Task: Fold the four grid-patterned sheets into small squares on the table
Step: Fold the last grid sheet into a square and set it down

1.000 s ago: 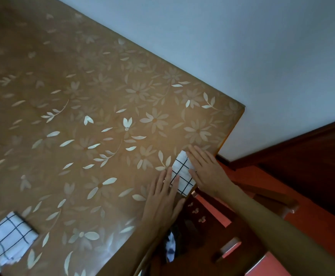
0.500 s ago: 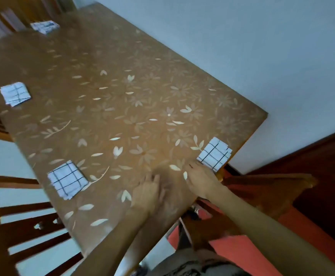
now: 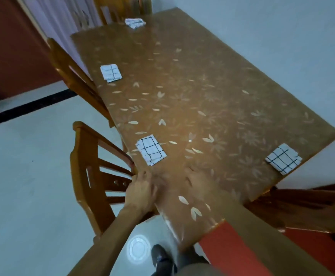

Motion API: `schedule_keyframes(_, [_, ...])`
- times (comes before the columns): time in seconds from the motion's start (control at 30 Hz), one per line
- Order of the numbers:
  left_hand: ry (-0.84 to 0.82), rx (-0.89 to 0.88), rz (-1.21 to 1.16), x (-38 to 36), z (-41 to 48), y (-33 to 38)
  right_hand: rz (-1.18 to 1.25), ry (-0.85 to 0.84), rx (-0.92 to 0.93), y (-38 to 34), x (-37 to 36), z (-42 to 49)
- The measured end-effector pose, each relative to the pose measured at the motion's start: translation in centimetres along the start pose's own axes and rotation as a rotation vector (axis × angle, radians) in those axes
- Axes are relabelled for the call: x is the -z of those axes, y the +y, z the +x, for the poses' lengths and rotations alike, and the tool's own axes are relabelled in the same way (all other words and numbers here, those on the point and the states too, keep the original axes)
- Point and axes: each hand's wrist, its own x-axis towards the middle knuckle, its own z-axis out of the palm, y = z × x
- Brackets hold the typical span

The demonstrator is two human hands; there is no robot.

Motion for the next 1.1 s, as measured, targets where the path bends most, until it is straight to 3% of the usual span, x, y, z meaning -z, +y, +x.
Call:
schedule_keyframes(0.07, [-0.015, -0.042, -0.010, 0.4, 1.1, -1.0, -0.022, -0.182, 0.084, -5.3, 4.3, 0.1])
schedule_keyframes(0.13, [-0.038, -0.054, 0.001, 0.5, 2.8, -1.6, -0.010, -0.200, 0.159, -7.7, 6.1, 1.4])
schedule_keyframes(0.23, [-0.077, -0.014, 0.009, -0.1, 6.2, -2.3, -0.007, -0.016, 0.166, -3.3, -2.0, 8.4])
schedule_keyframes(0.33, [-0.136, 0.043, -0.042, -1.5, 9.5, -3.0, 0.081, -0.020, 0.093, -2.3, -4.6, 13.2])
schedule_keyframes(0.43, [-0.158, 0.093, -0.069, -2.6, 10.8, -3.2, 0.060, -0.017, 0.141, -2.5, -5.2, 15.3])
schedule_keyframes(0.57, [-0.139, 0.115, 0.097, -2.9, 9.6, -3.0, -0.013, -0.092, 0.179, -2.1, -6.0, 15.6])
schedule_keyframes(0.8, [-0.188, 0.094, 0.132, -2.8, 6.4, -2.9, -0.030, -0.053, 0.270, -1.7, -8.1, 13.3])
schedule_keyframes(0.93, [-0.009, 0.036, 0.143, -2.6, 8.1, -2.9, 0.055, 0.124, 0.260, -2.4, -7.7, 13.9])
schedule_keyframes(1.0, [0.044, -0.020, 0.214, -2.6, 9.6, -3.0, 0.035, 0.132, 0.275, -3.2, -7.4, 15.1])
schedule_keyframes(1.1, [-0.085, -0.019, 0.302, -2.9, 11.3, -3.4, -0.134, 0.049, 0.321, -3.6, -8.4, 16.9])
